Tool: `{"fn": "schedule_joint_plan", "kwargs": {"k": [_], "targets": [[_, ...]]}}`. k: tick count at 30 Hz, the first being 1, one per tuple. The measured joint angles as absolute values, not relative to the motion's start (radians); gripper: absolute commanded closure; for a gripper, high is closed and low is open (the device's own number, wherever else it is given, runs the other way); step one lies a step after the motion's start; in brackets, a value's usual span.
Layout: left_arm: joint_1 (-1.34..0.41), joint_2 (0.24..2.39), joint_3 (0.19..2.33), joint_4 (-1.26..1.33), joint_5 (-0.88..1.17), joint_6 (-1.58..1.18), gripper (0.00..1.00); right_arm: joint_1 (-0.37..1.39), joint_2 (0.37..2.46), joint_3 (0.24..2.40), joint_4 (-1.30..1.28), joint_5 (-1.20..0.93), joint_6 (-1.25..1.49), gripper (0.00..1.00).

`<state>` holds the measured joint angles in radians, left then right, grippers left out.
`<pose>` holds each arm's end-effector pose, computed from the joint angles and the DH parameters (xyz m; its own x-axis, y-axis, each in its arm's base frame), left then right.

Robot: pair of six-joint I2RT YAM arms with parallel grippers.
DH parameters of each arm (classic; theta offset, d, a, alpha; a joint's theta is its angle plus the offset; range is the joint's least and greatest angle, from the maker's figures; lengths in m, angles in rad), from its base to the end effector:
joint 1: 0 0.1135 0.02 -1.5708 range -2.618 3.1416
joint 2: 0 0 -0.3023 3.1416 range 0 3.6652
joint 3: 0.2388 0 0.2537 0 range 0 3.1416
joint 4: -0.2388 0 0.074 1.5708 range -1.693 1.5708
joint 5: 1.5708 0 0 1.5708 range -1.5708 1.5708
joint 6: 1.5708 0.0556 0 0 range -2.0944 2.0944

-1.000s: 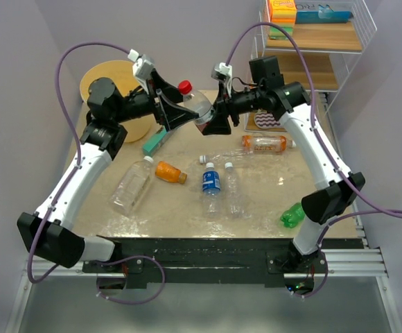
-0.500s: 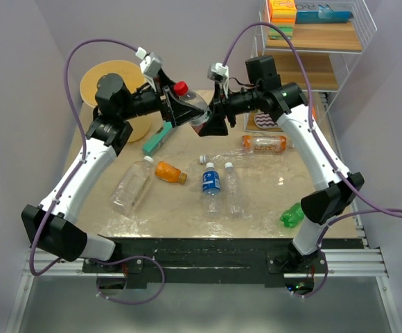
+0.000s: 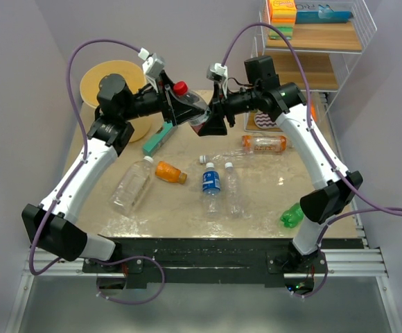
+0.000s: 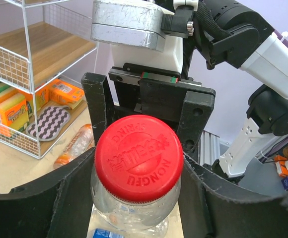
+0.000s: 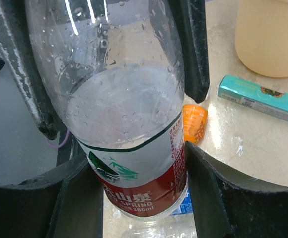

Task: Put the plastic bottles in the bin
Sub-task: Pick up the plastic bottle at the center of the board.

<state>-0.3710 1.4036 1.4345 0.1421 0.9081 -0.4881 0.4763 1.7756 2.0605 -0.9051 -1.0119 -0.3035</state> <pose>0.2831 -0.1572 0.4978 -0.3023 -0.1920 -0.9337 0.9115 0.2285 -0.3421 0.3209 0.2186 0.4762 -0.2370 -0.3006 -0.9238 -0.9715 0.0682 0.2270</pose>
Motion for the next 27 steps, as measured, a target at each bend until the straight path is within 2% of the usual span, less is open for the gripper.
{"fn": "schedule_joint_plan", "kwargs": {"k": [2,6,9,15,27], "targets": [[-0.372,1.404,1.435,0.143,0.908,-0.488,0.51,0.476,1.776,2.061,-0.905,-1.012,-0.303,0.46],[-0.372,1.404,1.435,0.142,0.908,-0.487,0.75,0.476,1.776,2.061,-0.905,-1.011,-0.304,0.44],[-0.372,1.404,1.434,0.143,0.909,-0.488,0.86,0.476,1.776,2.061,-0.905,-1.007,-0.304,0.40],[-0.373,1.403,1.434,0.142,0.909,-0.488,1.00,0.477,1.774,2.061,-0.905,-0.998,-0.307,0.33],[-0.374,1.392,1.433,0.133,0.899,-0.480,1.00,0.479,1.723,2.048,-0.917,-0.936,-0.324,0.19]]}}
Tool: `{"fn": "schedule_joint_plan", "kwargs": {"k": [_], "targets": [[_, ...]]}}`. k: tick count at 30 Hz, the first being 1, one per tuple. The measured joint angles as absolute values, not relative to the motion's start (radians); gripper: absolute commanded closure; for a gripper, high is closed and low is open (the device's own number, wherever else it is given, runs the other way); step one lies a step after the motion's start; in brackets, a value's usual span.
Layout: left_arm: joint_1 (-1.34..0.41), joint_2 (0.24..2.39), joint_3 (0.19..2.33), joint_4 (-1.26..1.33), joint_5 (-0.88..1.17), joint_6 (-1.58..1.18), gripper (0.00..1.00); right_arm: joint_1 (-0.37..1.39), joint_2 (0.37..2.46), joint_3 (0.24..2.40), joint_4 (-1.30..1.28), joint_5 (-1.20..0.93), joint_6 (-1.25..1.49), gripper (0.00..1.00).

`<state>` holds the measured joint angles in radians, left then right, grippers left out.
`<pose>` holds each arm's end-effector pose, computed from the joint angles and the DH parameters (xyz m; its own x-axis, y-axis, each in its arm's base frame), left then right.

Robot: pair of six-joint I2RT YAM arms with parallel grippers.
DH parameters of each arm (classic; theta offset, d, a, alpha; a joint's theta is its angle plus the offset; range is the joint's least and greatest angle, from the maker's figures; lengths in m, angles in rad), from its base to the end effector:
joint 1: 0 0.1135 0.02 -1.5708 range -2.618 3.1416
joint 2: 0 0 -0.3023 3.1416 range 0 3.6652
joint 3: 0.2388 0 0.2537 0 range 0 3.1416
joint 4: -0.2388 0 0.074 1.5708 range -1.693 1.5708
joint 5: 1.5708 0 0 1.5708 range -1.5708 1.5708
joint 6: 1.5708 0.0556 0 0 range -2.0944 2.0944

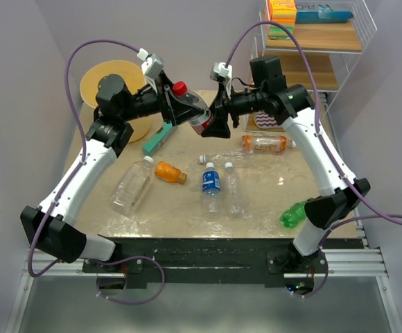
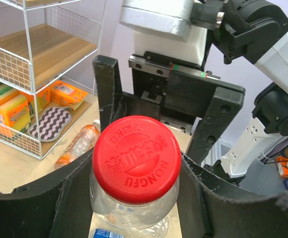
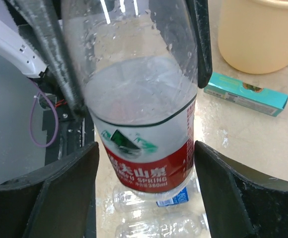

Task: Put the plastic bottles in the bin
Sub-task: Pick up the plastic bottle at the center of the board.

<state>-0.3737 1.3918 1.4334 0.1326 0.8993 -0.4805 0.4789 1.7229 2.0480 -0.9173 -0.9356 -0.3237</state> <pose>0.2792 -0.1562 0.5000 -0.2937 -0.1937 -0.9361 0.9125 0.2348 -0.3349 0.3069 0.2098 0.4882 -0.1942 -0.3135 -0.9295 -0.9787 0.1257 0.1621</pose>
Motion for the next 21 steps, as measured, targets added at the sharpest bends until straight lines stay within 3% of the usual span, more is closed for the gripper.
{"fn": "schedule_joint_plan", "kwargs": {"k": [3,4,7,21], "targets": [[-0.374,1.383,1.433,0.122,0.892,-0.474,1.00,0.479,1.700,2.039,-0.920,-0.922,-0.330,0.15],[-0.374,1.380,1.434,0.116,0.888,-0.472,1.00,0.479,1.692,2.036,-0.920,-0.914,-0.331,0.08],[-0.374,1.375,1.433,0.105,0.881,-0.467,1.00,0.479,1.674,2.025,-0.921,-0.900,-0.334,0.01],[-0.368,1.362,1.441,0.076,0.862,-0.467,1.00,0.479,1.638,1.946,-0.927,-0.816,-0.350,0.01]]}}
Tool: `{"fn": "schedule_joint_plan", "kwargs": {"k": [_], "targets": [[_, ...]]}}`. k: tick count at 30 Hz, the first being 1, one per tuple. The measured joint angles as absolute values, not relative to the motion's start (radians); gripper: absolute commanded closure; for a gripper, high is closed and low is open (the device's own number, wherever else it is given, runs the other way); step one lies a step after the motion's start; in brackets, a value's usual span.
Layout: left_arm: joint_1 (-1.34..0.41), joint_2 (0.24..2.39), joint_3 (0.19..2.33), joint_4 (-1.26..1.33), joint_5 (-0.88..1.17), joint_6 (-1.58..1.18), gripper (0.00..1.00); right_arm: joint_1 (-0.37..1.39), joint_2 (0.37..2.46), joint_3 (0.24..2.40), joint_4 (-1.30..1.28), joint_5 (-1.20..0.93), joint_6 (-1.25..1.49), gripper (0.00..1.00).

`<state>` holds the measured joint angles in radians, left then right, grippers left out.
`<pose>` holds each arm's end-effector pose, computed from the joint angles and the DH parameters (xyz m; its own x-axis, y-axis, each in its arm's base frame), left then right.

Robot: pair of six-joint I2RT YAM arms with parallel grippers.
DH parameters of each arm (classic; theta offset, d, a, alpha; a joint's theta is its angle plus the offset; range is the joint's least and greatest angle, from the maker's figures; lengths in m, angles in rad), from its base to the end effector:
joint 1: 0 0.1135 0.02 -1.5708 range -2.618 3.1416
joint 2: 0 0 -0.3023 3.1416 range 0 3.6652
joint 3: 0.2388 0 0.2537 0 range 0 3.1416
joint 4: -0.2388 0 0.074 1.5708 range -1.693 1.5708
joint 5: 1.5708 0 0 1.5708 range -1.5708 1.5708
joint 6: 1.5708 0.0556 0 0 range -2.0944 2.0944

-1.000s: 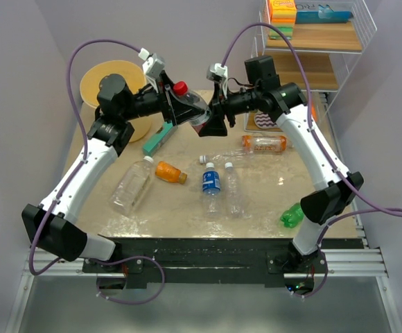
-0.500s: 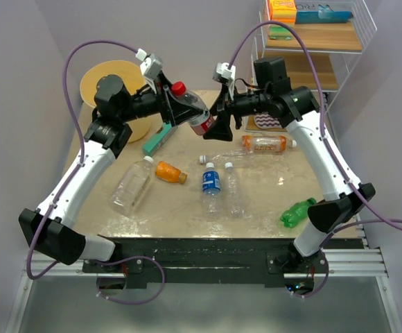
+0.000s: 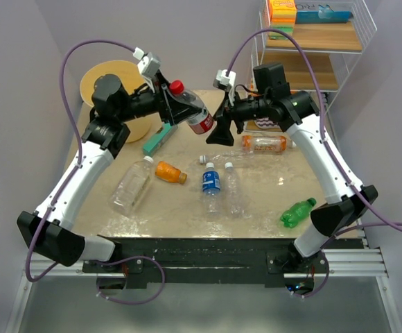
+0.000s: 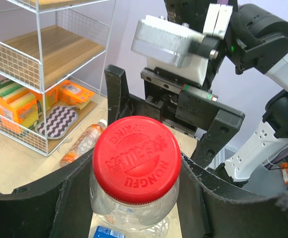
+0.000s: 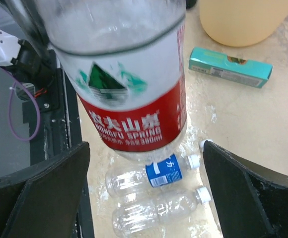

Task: Put the plastic bottles in the bin
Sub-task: Pick up the plastic bottle at the center of the board, then place the plastic bottle in the trash bin.

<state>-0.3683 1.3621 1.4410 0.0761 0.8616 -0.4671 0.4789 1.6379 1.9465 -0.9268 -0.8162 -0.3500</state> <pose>0.2715 -0.1500 0.5055 -0.2920 -0.2016 -0.9349 0.8988 0.2764 -0.3403 0.2904 0.1964 0.4822 -0.1943 -0.3655 -0.9103 -0.9679 0.2225 0.1172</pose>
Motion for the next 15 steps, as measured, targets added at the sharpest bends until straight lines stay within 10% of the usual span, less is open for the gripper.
{"fn": "schedule_joint_plan", "kwargs": {"k": [15], "targets": [[-0.274,1.340,1.514,0.017,0.807,-0.448,1.00,0.479,1.542,1.880,-0.925,-0.663,-0.376,0.01]]}}
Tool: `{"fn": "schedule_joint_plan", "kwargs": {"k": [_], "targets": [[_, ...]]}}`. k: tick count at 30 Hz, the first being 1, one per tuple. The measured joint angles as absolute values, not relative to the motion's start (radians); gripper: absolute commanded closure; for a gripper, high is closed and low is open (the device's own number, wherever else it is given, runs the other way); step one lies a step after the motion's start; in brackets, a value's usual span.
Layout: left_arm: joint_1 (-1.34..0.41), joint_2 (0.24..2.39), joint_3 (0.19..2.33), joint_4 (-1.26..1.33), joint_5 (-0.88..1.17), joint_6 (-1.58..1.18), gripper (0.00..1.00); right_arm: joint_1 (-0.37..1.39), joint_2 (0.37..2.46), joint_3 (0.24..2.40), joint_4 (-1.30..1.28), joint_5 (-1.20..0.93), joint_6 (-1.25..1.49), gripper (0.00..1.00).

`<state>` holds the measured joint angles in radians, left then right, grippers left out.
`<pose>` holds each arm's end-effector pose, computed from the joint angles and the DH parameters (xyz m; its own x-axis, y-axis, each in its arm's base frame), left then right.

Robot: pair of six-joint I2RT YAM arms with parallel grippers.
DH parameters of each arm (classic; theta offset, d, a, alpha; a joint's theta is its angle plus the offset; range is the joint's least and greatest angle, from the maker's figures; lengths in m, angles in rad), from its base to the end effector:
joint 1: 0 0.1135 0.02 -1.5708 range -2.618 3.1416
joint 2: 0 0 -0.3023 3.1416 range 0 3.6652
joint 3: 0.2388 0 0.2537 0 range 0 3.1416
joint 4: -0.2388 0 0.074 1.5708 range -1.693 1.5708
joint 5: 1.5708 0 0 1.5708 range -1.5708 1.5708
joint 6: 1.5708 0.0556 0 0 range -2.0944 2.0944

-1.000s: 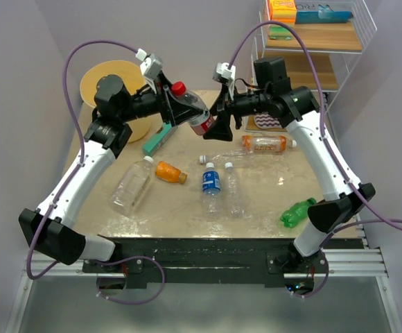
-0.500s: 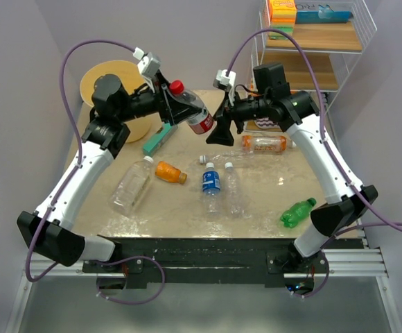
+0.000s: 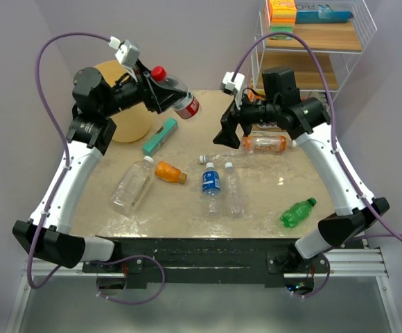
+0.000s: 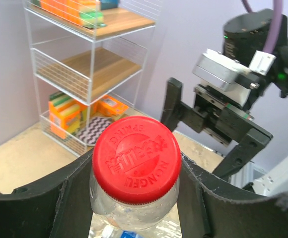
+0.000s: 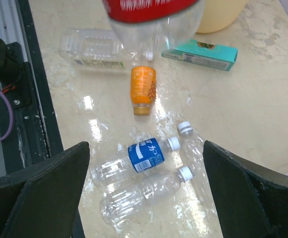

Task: Put the plastic bottles in the bin
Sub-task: Place the plastic bottle in the trash bin.

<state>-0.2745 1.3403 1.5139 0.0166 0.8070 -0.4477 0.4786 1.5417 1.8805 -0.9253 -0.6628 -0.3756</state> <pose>0.2719 -0.1183 0.5308 -0.2126 -0.2512 -0.9443 0.8632 0.4047 -0.3020 0.2700 0.1786 0.4890 -0.1570 -0.4072 -0.8997 -0.9411 0.3379 0.0113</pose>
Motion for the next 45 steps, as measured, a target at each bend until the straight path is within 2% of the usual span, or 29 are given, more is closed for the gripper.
{"fn": "schedule_joint_plan", "kwargs": {"k": [10,23,34,45], "targets": [[-0.135,1.333,1.554,-0.040,0.737,-0.420,1.00,0.469,1.496,1.826,-0.917,-0.546,-0.375,0.01],[-0.112,1.322,1.645,-0.183,0.488,-0.262,1.00,0.425,1.458,1.766,-0.899,-0.411,-0.366,0.01],[-0.091,1.316,1.661,-0.230,0.277,-0.121,1.00,0.272,1.444,1.723,-0.883,-0.402,-0.324,0.01],[-0.026,1.383,1.661,-0.233,0.230,-0.051,1.00,0.158,1.444,1.671,-0.859,-0.410,-0.297,0.01]]}}
